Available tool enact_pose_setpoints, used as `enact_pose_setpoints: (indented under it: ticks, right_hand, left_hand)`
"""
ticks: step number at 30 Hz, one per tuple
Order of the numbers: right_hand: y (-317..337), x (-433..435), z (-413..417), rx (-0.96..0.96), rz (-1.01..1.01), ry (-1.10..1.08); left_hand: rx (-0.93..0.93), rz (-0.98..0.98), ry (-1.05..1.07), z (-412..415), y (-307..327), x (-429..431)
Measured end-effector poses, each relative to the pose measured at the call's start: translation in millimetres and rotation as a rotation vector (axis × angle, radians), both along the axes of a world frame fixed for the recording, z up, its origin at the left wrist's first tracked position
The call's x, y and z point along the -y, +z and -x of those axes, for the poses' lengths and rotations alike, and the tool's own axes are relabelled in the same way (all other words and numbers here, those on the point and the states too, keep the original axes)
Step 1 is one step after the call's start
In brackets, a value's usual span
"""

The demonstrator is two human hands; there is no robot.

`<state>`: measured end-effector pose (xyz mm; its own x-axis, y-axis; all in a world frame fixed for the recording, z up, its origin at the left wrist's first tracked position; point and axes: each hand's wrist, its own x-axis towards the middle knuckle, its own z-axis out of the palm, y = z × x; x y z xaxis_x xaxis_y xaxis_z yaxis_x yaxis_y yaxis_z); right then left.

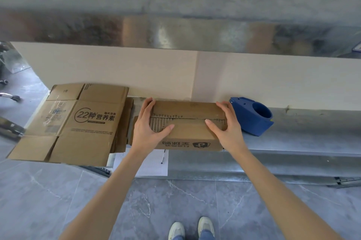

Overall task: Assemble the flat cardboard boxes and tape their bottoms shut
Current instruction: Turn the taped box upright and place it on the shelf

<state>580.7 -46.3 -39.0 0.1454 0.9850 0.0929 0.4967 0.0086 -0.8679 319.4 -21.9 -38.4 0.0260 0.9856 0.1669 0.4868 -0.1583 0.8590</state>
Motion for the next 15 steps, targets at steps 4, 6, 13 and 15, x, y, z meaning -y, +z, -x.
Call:
enact_pose_setpoints:
  ticks: [4,6,13,15]
  right_hand:
    - [0,-1,0,-0.008,0.000,0.001]
    - [1,0,-1,-0.013,0.020,-0.002]
    - [13,10,2,-0.024,-0.053,-0.034]
    - [15,16,3,-0.028,-0.133,-0.053]
  left_hand:
    - [0.008,0.013,0.004,0,1,2]
    - [0.023,0.033,-0.012,0,4,4]
    - [0.039,0.049,-0.153,16,9,11]
    - [0.050,0.032,-0.172,23,6,16]
